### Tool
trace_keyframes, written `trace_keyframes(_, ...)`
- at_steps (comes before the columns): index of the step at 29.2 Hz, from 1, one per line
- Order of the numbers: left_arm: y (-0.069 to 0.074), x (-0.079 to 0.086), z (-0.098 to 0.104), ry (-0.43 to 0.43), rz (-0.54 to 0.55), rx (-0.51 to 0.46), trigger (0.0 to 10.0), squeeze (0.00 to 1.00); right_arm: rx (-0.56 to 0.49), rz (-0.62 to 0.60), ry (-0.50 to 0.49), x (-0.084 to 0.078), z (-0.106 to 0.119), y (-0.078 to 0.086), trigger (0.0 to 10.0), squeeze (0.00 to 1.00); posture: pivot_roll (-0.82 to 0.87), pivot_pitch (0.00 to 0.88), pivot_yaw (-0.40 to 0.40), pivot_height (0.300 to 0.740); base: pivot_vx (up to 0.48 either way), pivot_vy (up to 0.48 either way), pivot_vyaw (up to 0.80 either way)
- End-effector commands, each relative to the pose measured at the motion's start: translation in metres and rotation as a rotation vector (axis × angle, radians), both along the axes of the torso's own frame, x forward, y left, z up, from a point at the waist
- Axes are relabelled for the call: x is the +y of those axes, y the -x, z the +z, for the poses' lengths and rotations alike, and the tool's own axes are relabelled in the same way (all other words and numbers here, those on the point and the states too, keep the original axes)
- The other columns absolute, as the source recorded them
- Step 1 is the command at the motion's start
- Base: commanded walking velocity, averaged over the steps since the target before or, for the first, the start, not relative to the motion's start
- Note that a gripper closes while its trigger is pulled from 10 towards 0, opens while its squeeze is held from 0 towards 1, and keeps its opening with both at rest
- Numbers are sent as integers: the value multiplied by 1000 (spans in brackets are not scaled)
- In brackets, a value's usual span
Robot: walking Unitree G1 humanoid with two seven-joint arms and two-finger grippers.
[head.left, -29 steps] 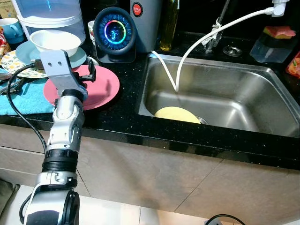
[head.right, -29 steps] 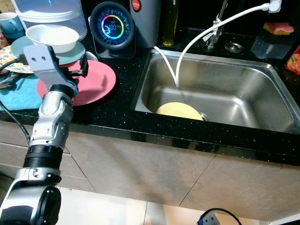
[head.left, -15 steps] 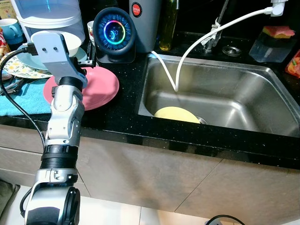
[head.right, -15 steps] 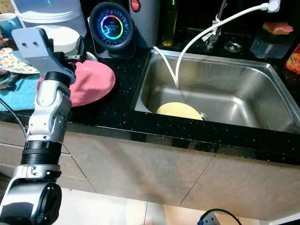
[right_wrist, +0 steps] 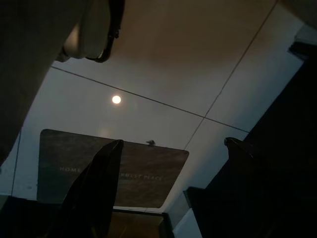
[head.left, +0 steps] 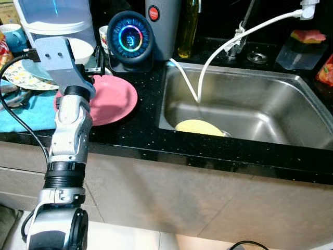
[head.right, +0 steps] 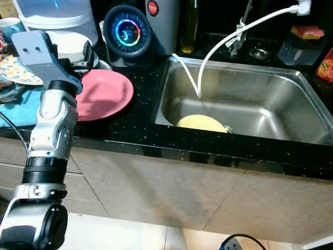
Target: Kitchen organization
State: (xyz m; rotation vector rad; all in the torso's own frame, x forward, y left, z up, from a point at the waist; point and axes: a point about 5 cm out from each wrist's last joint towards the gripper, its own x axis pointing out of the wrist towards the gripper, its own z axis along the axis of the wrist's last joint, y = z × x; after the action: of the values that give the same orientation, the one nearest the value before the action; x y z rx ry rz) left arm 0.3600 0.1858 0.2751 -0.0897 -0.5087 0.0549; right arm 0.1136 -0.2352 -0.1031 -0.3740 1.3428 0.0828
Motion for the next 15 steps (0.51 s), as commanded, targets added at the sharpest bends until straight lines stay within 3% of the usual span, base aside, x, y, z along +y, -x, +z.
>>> trace_keyframes(1, 1, 5, -2, -14, 20, 11, 10000, 0, 16, -6, -3, 1, -2, 6, 10000, 0, 109, 60, -37, 740, 0, 315, 0)
trace_keyframes(15, 1, 1, -5, -2, 10, 25, 10000, 0, 22, -2, -3, 1, -2, 8, 10000, 0, 108, 64, -37, 740, 0, 311, 0)
